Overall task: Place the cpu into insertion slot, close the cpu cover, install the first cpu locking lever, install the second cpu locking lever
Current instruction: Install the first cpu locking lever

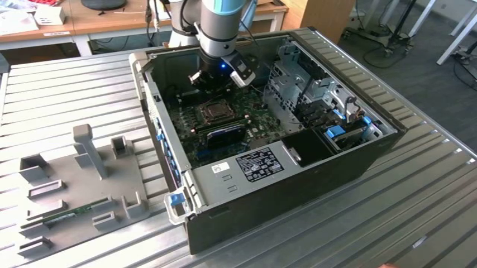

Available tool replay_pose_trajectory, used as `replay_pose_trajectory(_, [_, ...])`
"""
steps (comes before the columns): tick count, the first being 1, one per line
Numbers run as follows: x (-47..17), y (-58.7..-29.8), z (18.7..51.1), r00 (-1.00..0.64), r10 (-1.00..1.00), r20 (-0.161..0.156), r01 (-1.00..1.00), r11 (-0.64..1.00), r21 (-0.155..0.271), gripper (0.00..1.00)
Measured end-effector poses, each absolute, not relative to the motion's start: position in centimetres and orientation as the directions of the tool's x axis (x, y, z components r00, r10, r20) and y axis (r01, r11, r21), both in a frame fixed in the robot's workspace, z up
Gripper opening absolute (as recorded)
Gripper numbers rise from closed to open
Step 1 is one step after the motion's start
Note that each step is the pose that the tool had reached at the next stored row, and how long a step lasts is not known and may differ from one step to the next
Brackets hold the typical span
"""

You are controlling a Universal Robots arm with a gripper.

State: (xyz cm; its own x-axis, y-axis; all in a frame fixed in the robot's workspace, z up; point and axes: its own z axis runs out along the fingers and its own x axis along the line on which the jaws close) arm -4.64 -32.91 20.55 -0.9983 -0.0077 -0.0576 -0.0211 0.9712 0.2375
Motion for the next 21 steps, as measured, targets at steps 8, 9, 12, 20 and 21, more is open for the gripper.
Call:
replay_pose_trajectory(8, [-4.63,-32.92,20.25,-0.998,-0.008,-0.057,-0.021,0.971,0.236,0.11])
replay_pose_trajectory(9, [-4.63,-32.92,20.22,-0.998,-0.008,-0.058,-0.021,0.971,0.236,0.11])
replay_pose_trajectory(12, [-4.62,-32.91,20.14,-0.998,-0.008,-0.058,-0.021,0.971,0.236,0.11])
replay_pose_trajectory(20, [-4.62,-32.91,19.78,-0.998,-0.008,-0.057,-0.021,0.974,0.227,0.11])
replay_pose_trajectory(21, [-4.62,-32.91,19.74,-0.998,-0.008,-0.057,-0.021,0.974,0.226,0.11])
